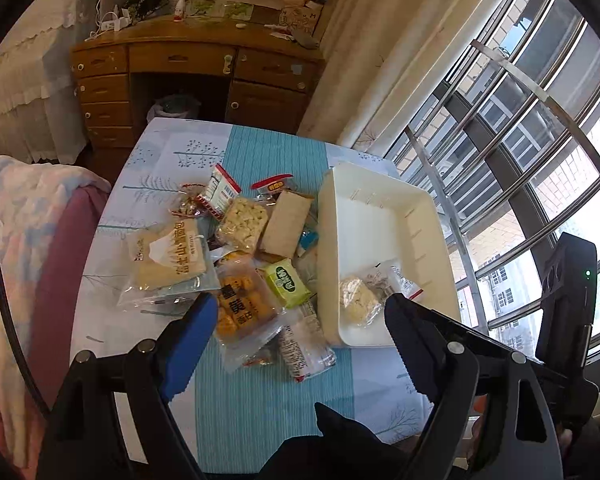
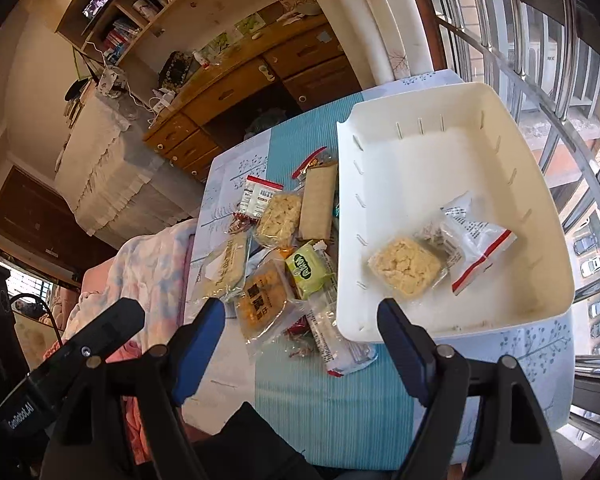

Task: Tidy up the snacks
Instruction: 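Withdraw both tools from the tray back toward the snack pile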

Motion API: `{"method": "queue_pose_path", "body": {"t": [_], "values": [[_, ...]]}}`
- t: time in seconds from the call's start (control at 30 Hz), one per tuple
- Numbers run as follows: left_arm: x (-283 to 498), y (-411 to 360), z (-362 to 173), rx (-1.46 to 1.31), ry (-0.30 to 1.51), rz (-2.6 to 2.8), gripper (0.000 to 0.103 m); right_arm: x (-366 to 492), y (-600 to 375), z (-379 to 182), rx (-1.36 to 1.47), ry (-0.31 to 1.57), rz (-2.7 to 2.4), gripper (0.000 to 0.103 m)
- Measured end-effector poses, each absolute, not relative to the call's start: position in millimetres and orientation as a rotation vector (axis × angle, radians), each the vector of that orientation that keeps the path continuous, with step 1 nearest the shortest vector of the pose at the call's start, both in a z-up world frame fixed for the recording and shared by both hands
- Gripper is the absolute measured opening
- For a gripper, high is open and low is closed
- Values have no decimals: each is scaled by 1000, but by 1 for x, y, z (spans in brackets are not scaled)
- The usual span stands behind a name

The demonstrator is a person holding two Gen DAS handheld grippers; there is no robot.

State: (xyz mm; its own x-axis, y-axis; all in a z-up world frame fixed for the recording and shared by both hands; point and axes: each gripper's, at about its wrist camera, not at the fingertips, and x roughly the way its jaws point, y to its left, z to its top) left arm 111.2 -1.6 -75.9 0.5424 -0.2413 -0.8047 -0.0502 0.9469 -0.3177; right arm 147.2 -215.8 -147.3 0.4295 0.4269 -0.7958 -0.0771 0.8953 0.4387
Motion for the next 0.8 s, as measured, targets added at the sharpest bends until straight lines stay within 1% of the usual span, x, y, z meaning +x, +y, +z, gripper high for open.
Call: {"method": "queue_pose_path", "body": {"t": [0.4, 0.8], "values": [[108, 59, -84, -269, 1054, -120, 85, 143, -167, -167, 485, 1126, 266, 79], [122, 111, -114, -215, 1168, -193, 85, 130, -137, -203, 658, 1176, 118, 79]]}}
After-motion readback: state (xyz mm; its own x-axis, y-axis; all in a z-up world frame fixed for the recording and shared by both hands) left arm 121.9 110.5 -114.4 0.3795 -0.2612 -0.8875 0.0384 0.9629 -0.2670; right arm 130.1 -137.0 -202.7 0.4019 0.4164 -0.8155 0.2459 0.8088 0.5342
